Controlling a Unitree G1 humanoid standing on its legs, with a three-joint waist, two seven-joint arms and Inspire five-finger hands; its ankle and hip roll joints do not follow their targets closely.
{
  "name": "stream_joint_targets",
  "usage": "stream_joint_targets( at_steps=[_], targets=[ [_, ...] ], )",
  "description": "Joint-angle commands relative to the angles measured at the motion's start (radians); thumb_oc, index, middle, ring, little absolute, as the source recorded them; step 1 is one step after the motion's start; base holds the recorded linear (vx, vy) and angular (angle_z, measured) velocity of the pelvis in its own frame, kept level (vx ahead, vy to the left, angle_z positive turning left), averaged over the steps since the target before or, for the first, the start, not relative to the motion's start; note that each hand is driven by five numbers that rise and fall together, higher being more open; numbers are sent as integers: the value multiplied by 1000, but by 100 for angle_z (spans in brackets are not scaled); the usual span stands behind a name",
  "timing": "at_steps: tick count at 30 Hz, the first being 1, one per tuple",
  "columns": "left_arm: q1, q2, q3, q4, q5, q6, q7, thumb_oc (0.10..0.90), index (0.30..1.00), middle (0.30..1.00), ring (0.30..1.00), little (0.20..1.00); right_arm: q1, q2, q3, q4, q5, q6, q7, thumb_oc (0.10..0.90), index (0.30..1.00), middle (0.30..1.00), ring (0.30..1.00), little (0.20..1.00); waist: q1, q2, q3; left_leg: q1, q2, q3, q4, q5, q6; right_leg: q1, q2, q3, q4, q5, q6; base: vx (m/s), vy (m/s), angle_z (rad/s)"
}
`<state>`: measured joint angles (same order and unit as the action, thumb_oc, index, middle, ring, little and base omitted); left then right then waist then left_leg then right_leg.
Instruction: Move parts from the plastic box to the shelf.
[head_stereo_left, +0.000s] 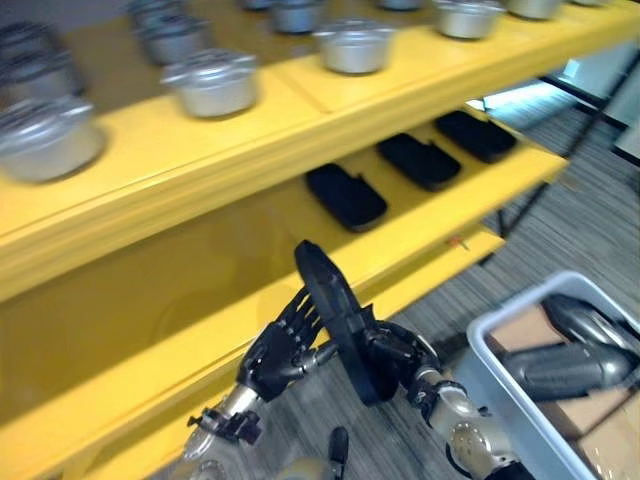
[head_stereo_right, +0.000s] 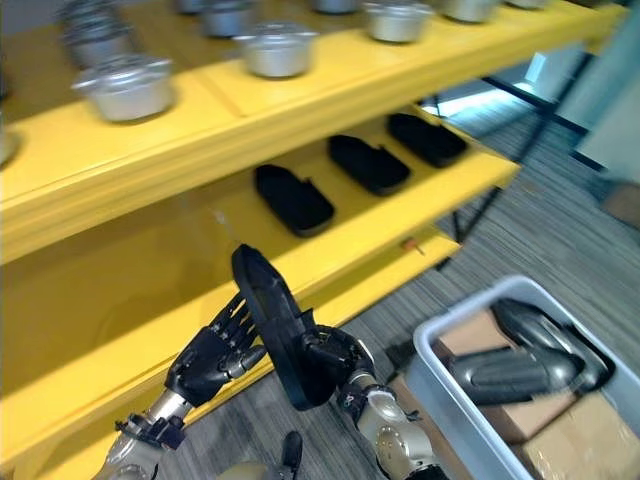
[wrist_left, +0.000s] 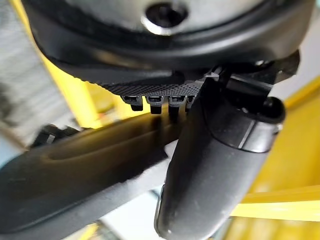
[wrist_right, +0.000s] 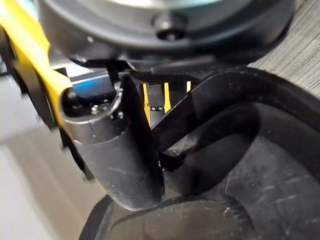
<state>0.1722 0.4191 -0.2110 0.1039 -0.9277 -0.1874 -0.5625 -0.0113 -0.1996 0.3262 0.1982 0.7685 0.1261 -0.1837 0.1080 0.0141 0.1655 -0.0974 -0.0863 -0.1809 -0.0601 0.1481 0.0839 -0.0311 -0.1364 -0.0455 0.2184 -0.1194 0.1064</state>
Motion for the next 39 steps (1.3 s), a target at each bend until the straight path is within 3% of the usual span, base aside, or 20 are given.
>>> stream_joint_targets(
  at_steps=[1, 3, 5, 8, 12, 15, 16, 20, 21, 23, 25, 27, 31, 36, 39],
  targets=[
    [-46, -29, -17, -182, 19, -34, -76, 900, 1000, 1000, 1000, 1000, -53, 11, -6, -145, 29, -14, 45, 400, 300, 300, 300, 300, -33, -19, -53, 57, 24, 51, -3, -56, -17, -21, 96, 4, -119, 159, -48, 133, 17, 221],
    [-40, -48, -9, -186, 16, -37, -41, 900, 1000, 1000, 1000, 1000, -31, 10, 7, -152, 45, 24, 52, 400, 300, 300, 300, 300, -40, -26, -58, 55, 4, 10, -2, -52, -17, -15, 155, 40, -117, 140, -78, 128, -5, 113],
    [-36, -63, 2, -188, 7, -39, -23, 900, 1000, 1000, 1000, 1000, -24, 14, 8, -139, 42, 22, 61, 400, 300, 300, 300, 300, -42, -29, -56, 55, -13, -13, 7, -52, -15, -9, 183, 61, -125, 136, -94, 95, -29, 70],
    [-41, -82, 32, -178, 29, -62, 4, 900, 1000, 1000, 1000, 1000, -59, 5, 16, -78, 22, -46, 90, 400, 300, 300, 300, 300, -25, -25, -50, 10, -40, -32, 41, -52, -12, -24, 187, 85, -164, 160, -104, 8, -107, 27],
    [-29, -90, 57, -177, 36, -100, 35, 900, 1000, 1000, 1000, 1000, -76, -10, 14, -100, -36, -52, 117, 400, 300, 300, 300, 300, -25, -20, -51, -14, -50, 13, 108, -91, -13, -25, 170, 66, -178, 160, -104, 33, -77, 17],
    [-50, -103, 71, -169, 6, -77, 16, 900, 1000, 1000, 1000, 1000, -62, -22, 5, -127, -71, -87, 78, 400, 300, 300, 300, 300, -57, -21, -47, -40, -1, 192, 184, -122, -38, -32, 136, -10, -170, 156, -102, -30, -18, 48],
    [-65, -116, 70, -158, 12, -74, 0, 900, 1000, 1000, 1000, 1000, -53, -26, -11, -134, -98, -106, 66, 400, 300, 300, 300, 300, -78, -23, -46, -42, 35, 267, 208, -133, -51, -40, 116, -59, -153, 151, -102, -37, 36, 150],
    [-50, -124, 67, -168, 45, -79, -3, 900, 1000, 1000, 1000, 1000, -66, -38, -26, -109, -57, -90, 88, 400, 300, 300, 300, 300, -76, -19, -48, -12, 59, 203, 175, -121, -59, -44, 106, -40, -135, 148, -104, 80, 140, 85],
    [-43, -121, 67, -181, 56, -82, 10, 900, 1000, 1000, 1000, 1000, -75, -39, -30, -97, -35, -72, 89, 400, 300, 300, 300, 300, -69, -16, -53, 5, 79, 152, 140, -103, -67, -39, 103, -21, -135, 143, -106, 108, 167, -10],
    [-41, -116, 69, -192, 52, -74, 16, 900, 1000, 1000, 1000, 1000, -86, -35, -40, -83, -24, -53, 82, 400, 300, 300, 300, 300, -66, -10, -59, 29, 138, 115, 90, -63, -97, -16, 92, -9, -141, 132, -104, 161, 267, -13],
    [-51, -113, 78, -185, 54, -70, -13, 900, 1000, 1000, 1000, 1000, -98, -31, -53, -85, -20, -50, 40, 400, 300, 300, 300, 300, -72, -1, -65, 22, 230, 129, 61, -5, -137, 18, 53, -15, -143, 117, -92, 155, 478, -28],
    [-67, -98, 75, -170, 56, -95, -26, 900, 1000, 1000, 1000, 1000, -94, -36, -61, -84, 1, -58, 25, 400, 300, 300, 300, 300, -82, 10, -71, 51, 239, 162, 48, -23, -142, 20, 32, -31, -139, 110, -81, 72, 529, 2],
    [-63, -48, 97, -181, 101, -203, -7, 900, 1000, 1000, 1000, 1000, -53, -29, -118, -88, 3, -93, 11, 400, 300, 300, 300, 300, -90, 16, -77, 88, 208, 180, 24, -52, -130, 28, -13, -46, -121, 111, -43, 59, 463, 8],
    [-47, -22, 131, -206, 92, -182, -38, 900, 1000, 1000, 1000, 1000, -49, -9, -196, -60, -5, -104, -14, 400, 300, 300, 300, 300, -67, -4, -88, 105, 159, 187, 4, -73, -88, 42, -41, -87, -87, 108, -17, 49, 247, 13],
    [-38, -10, 142, -217, 101, -172, -24, 900, 1000, 1000, 1000, 1000, -58, 0, -215, -44, 8, -73, -15, 400, 300, 300, 300, 300, -53, -17, -76, 128, 138, 192, -9, -80, -59, 2, -47, -96, 16, 133, -2, 27, 82, 15]
  ],
)
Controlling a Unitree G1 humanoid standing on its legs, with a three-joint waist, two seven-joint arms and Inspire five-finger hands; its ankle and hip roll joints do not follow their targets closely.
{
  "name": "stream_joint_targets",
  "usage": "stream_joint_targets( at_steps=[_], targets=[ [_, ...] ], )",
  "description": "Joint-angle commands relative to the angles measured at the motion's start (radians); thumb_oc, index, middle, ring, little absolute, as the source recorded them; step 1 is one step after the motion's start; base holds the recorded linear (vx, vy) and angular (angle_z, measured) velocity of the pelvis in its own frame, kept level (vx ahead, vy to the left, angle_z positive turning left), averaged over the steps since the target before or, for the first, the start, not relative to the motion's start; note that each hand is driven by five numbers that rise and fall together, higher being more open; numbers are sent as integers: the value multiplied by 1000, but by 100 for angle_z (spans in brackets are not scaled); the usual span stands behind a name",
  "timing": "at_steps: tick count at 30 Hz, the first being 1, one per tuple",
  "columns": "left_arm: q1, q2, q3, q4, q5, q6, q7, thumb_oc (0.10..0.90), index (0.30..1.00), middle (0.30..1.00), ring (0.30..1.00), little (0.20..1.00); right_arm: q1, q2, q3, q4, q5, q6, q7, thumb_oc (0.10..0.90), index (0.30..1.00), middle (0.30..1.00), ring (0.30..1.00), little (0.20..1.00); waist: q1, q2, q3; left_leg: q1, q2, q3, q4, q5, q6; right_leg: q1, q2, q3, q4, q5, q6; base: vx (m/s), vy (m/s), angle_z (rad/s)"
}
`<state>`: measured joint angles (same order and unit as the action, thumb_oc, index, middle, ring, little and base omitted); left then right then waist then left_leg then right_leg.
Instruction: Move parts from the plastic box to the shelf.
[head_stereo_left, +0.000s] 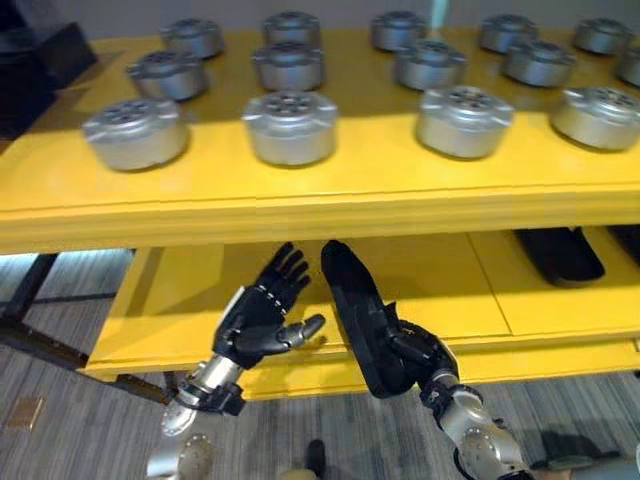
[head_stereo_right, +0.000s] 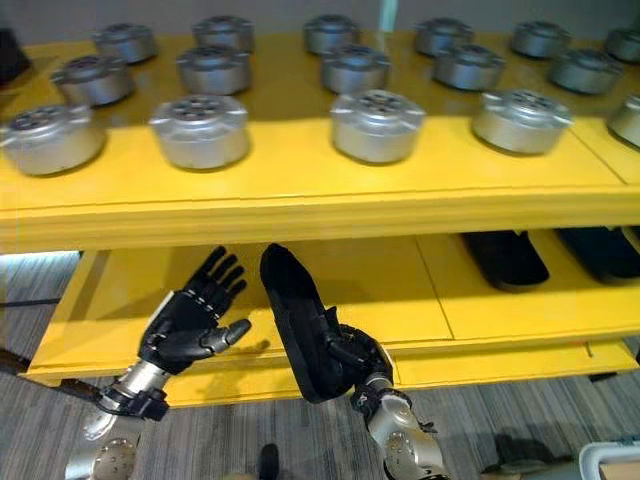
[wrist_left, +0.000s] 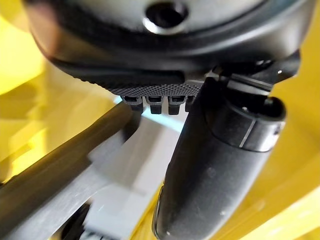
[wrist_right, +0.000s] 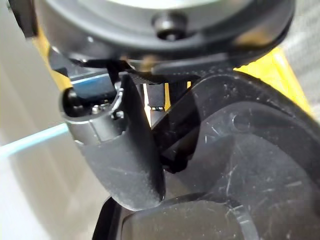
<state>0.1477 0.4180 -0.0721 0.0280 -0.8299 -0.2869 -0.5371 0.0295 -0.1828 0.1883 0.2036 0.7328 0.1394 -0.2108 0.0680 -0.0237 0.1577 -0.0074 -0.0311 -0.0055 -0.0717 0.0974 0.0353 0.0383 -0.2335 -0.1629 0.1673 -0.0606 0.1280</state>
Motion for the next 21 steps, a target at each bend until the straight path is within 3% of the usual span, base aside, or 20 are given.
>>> stream_joint_targets(
  at_steps=[1, 4, 5, 12, 16, 21],
  targets=[
    [-13, -9, 4, -142, 2, -72, -50, 900, 1000, 1000, 1000, 1000, -99, -16, -78, -48, 44, -87, 12, 400, 300, 300, 300, 300, -12, 20, -67, 39, 83, 16, 1, -29, -11, -68, 52, 24, 64, 74, -24, 21, -85, 1],
    [-25, -7, 5, -169, -8, -57, -55, 900, 1000, 1000, 1000, 1000, -127, -31, -98, -16, 71, -112, -3, 400, 300, 300, 300, 300, -18, 5, -63, 37, 77, -14, -16, -31, -16, -69, 87, 113, -109, 152, -16, 7, -183, 24],
    [-35, -9, 6, -170, -9, -52, -40, 900, 1000, 1000, 1000, 1000, -137, -40, -105, -13, 80, -103, -11, 400, 300, 300, 300, 300, -20, 4, -63, 37, 79, -18, -15, -33, -20, -63, 97, 130, -129, 151, -20, 25, -136, 32],
    [-89, -42, -7, -177, -48, -32, -27, 900, 1000, 1000, 1000, 1000, -247, -108, -150, 72, 26, -69, -77, 400, 300, 300, 300, 300, 8, -8, -90, 21, 118, -33, -16, -21, -58, -17, 125, 105, -210, 145, -46, 21, -161, 24],
    [-111, -34, -22, -178, -47, 1, -16, 900, 1000, 1000, 1000, 1000, -354, -159, -181, 157, -8, 4, -165, 400, 300, 300, 300, 300, 20, -5, -89, 23, 155, -46, -16, -11, -85, 1, 140, 96, -216, 127, -64, 22, -120, 3],
    [-134, -17, -43, -178, -68, 21, -17, 900, 1000, 1000, 1000, 1000, -452, -215, -212, 302, -24, 44, -216, 400, 300, 300, 300, 300, 30, 0, -85, 17, 177, -66, -16, 5, -102, 3, 149, 101, -209, 118, -73, 10, -81, 9]
  ],
)
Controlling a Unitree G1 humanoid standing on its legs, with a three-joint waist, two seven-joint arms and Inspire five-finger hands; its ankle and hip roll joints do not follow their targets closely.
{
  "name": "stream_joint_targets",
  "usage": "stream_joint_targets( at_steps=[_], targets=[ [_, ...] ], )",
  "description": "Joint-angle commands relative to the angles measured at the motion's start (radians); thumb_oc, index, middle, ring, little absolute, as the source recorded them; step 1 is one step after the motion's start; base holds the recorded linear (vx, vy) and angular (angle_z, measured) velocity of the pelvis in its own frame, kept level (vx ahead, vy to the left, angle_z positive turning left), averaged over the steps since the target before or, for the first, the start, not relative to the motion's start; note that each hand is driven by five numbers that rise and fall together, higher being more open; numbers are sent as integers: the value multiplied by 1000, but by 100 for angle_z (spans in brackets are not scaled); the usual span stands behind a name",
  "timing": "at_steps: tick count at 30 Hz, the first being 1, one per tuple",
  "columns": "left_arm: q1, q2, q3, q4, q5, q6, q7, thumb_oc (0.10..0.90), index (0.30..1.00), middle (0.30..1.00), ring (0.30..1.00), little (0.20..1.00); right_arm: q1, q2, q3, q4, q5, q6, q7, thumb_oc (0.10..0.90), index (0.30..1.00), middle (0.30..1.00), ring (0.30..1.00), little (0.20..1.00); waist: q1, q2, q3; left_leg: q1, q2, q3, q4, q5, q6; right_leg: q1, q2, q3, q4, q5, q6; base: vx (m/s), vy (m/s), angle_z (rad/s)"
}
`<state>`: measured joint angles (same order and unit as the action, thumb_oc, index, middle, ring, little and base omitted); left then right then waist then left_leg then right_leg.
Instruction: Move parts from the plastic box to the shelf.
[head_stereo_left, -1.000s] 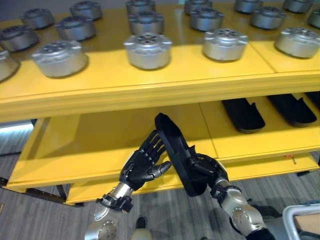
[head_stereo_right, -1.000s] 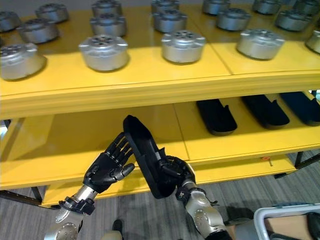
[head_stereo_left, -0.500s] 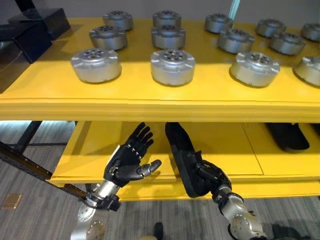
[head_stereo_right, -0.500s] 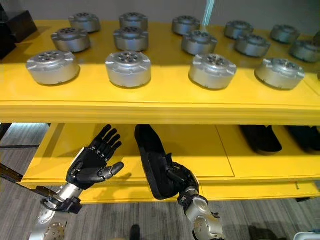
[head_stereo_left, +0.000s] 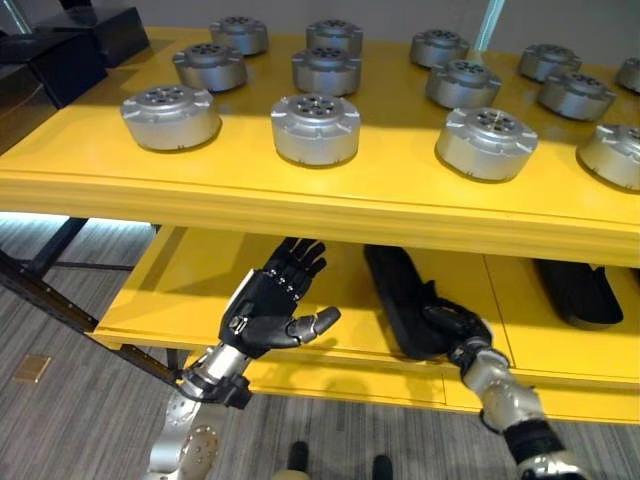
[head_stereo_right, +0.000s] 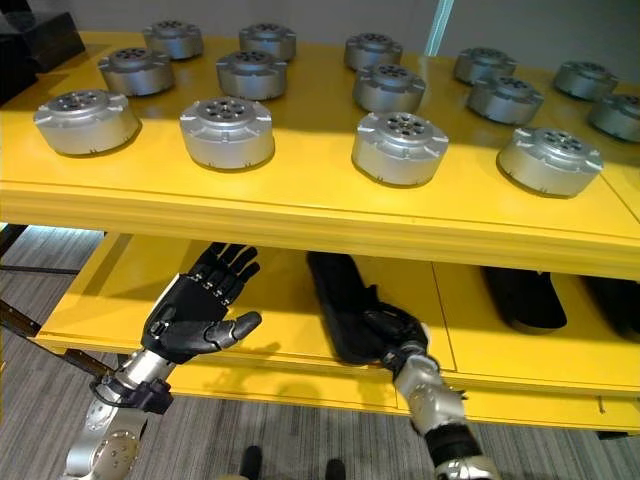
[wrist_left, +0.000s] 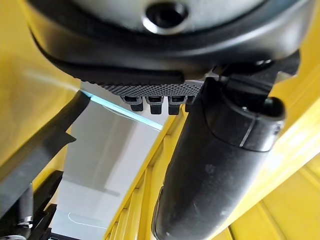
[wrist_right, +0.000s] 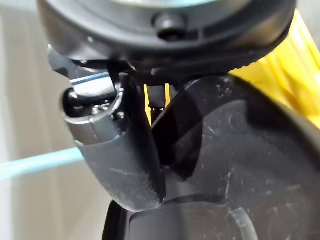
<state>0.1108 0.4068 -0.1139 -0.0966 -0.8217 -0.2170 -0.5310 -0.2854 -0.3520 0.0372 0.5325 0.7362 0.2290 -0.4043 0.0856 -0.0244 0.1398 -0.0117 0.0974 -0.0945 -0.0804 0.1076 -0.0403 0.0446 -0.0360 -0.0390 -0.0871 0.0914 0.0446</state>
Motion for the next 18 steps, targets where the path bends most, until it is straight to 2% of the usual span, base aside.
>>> stream_joint_targets(
  at_steps=[1, 4, 5, 11, 14, 17, 18],
  targets=[
    [-101, 1, -6, -55, -84, -44, -27, 900, 1000, 1000, 1000, 1000, -161, -61, -66, 14, -36, -43, -24, 400, 300, 300, 300, 300, 15, 3, -64, 21, 52, 17, -7, -2, -29, -5, -47, -23, 52, -38, 7, -15, -67, 5],
    [-111, 11, -16, -58, -91, -40, -24, 900, 1000, 1000, 1000, 1000, -199, -78, -68, 76, -38, -38, -40, 400, 300, 300, 300, 300, 19, 9, -56, 17, 58, 8, -3, 3, -34, -11, -44, -26, 67, -44, 3, 10, -48, 8],
    [-123, 19, -30, -63, -110, -33, -14, 900, 1000, 1000, 1000, 1000, -243, -91, -66, 150, -42, -50, -75, 400, 300, 300, 300, 300, 22, 19, -44, 15, 64, 1, 3, 7, -39, -21, -42, -27, 86, -51, -1, 16, -54, 2],
    [-165, 35, -76, -61, -136, -16, 19, 900, 1000, 1000, 1000, 1000, -363, -131, -50, 281, -72, -80, -86, 400, 300, 300, 300, 300, 23, 56, -10, -15, 65, -7, 12, 13, -43, -69, -41, -25, 122, -58, -6, -29, -21, 5],
    [-190, 50, -103, -59, -162, -55, 42, 900, 1000, 1000, 1000, 1000, -438, -179, -39, 322, -103, -79, -76, 400, 300, 300, 300, 300, 13, 86, 33, -41, 59, -7, 11, 10, -42, -112, -46, -19, 143, -67, -7, -162, 69, -6],
    [-234, 73, -127, -70, -199, -118, 70, 900, 1000, 1000, 1000, 1000, -544, -244, -19, 379, -142, -98, -50, 400, 300, 300, 300, 300, 6, 122, 108, -109, 37, -9, 24, 14, -36, -193, -55, -16, 194, -80, -11, -262, 62, -9],
    [-238, 75, -128, -73, -203, -122, 69, 900, 1000, 1000, 1000, 1000, -555, -252, -17, 388, -146, -102, -47, 400, 300, 300, 300, 300, 5, 126, 120, -120, 35, -11, 29, 15, -35, -206, -55, -16, 202, -81, -12, -267, 22, -13]
  ],
)
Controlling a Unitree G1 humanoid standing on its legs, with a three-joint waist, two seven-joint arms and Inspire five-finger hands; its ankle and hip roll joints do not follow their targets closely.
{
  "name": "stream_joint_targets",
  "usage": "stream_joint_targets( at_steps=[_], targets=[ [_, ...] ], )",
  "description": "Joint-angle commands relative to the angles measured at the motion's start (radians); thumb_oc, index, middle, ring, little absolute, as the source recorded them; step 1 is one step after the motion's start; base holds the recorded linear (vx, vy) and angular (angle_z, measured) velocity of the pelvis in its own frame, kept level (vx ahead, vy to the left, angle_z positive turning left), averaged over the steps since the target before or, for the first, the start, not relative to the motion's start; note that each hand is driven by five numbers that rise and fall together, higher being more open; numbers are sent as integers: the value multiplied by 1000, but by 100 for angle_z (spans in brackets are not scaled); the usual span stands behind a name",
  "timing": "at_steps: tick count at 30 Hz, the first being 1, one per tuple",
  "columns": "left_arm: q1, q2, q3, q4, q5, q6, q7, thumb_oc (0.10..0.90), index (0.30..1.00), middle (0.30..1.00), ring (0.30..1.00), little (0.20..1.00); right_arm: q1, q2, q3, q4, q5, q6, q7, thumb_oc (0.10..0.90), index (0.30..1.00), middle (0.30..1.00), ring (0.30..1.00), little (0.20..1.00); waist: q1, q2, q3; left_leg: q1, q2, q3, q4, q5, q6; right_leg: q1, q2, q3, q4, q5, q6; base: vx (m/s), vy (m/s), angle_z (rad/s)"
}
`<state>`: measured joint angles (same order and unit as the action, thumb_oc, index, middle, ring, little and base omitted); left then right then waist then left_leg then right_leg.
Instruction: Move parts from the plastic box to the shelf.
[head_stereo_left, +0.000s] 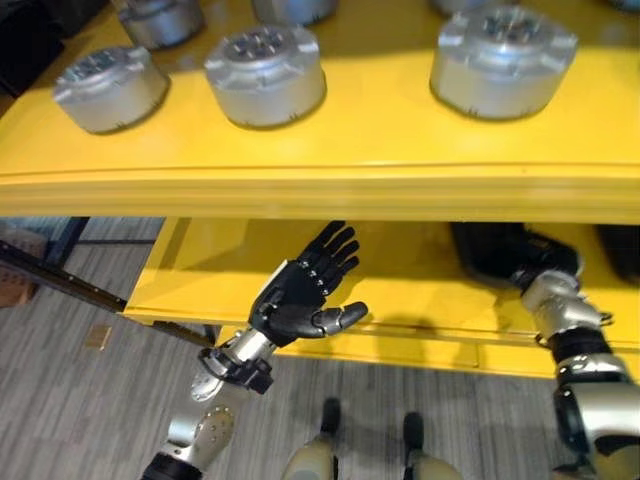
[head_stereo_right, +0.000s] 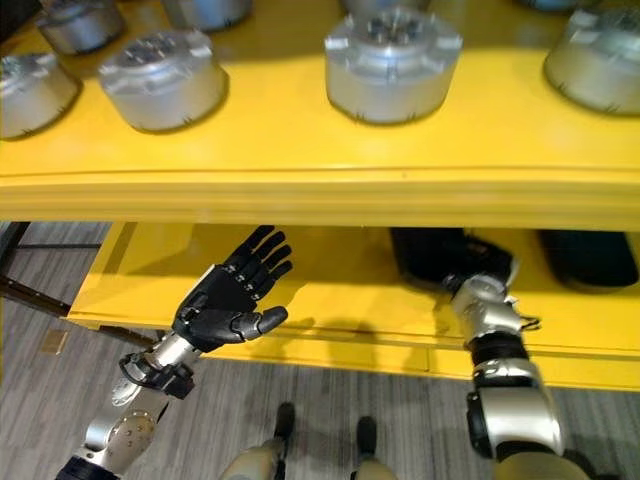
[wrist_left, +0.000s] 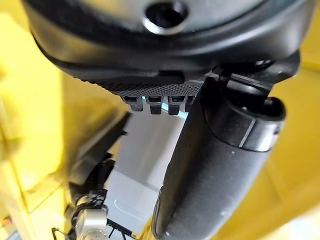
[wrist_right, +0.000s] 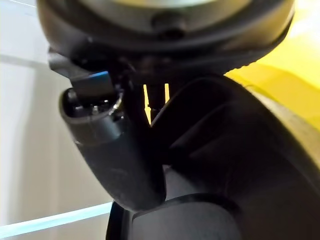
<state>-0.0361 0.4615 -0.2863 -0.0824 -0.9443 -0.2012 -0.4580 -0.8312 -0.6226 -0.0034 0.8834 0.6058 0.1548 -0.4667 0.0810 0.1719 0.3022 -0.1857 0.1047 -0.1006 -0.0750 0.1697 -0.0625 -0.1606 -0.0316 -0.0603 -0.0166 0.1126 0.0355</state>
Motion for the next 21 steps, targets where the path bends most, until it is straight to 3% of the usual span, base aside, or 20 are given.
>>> stream_joint_targets(
  at_steps=[1, 4, 12, 21],
  targets=[
    [-100, 20, 39, -89, -77, -148, -2, 900, 1000, 1000, 1000, 1000, -31, 11, 34, 52, -11, -32, 10, 400, 300, 300, 300, 300, 9, -66, -26, 33, 23, -7, 34, -45, -11, -24, -60, 6, 152, -106, -6, -150, -8, -3],
    [-102, 18, 30, -103, -69, -154, 6, 900, 1000, 1000, 1000, 1000, -63, 1, 50, 84, -7, -39, -21, 400, 300, 300, 300, 300, 9, -59, 5, 6, 17, -13, 57, -43, -7, -54, -57, 10, 193, -118, -15, -54, -17, 4],
    [-97, 20, 23, -118, -78, -153, 6, 900, 1000, 1000, 1000, 1000, -102, -19, 59, 134, -47, -32, -49, 400, 300, 300, 300, 300, 13, -44, 24, -6, 13, -11, 64, -41, -6, -64, -59, 14, 202, -123, -18, 3, 0, 3],
    [-111, 18, 21, -125, -73, -147, 6, 900, 1000, 1000, 1000, 1000, -121, -13, 84, 149, -51, -3, -37, 400, 300, 300, 300, 300, 13, -50, 41, -16, 13, -5, 72, -43, -4, -69, -60, 21, 202, -118, -15, -16, -6, -1]
  ],
)
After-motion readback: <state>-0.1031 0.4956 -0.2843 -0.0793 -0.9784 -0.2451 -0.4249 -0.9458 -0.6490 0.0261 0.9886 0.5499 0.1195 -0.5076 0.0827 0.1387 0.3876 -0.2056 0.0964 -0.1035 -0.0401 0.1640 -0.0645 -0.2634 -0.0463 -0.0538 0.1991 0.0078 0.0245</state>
